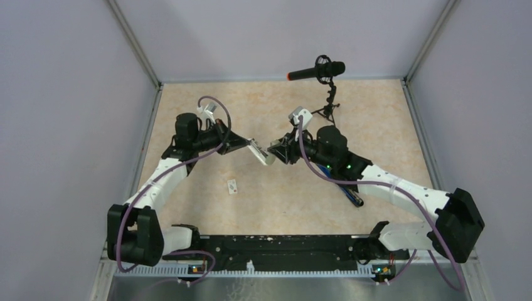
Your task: Load the staples into the stapler
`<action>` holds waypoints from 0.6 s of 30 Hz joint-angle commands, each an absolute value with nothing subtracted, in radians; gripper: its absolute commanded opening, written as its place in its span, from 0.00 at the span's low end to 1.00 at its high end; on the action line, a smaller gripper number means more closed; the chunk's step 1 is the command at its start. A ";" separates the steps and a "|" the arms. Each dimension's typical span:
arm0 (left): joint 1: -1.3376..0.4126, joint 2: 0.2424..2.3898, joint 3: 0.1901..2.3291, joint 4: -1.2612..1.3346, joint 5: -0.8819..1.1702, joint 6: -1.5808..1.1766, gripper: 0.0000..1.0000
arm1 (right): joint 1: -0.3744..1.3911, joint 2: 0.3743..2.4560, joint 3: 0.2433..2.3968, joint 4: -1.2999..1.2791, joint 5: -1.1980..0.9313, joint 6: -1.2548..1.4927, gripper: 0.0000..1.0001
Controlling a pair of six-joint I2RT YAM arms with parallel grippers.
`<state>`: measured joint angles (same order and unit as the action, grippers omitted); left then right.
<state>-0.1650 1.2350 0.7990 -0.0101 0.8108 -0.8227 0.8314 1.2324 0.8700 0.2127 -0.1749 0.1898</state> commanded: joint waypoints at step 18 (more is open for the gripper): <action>-0.020 1.119 0.768 0.214 0.851 -1.060 0.00 | 0.830 1.119 0.562 0.472 -0.201 0.215 0.18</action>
<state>-0.0353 1.1728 0.7830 0.0856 0.8391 -0.9695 0.8310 1.1255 0.6193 0.3981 -0.1772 0.1921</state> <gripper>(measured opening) 0.028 0.320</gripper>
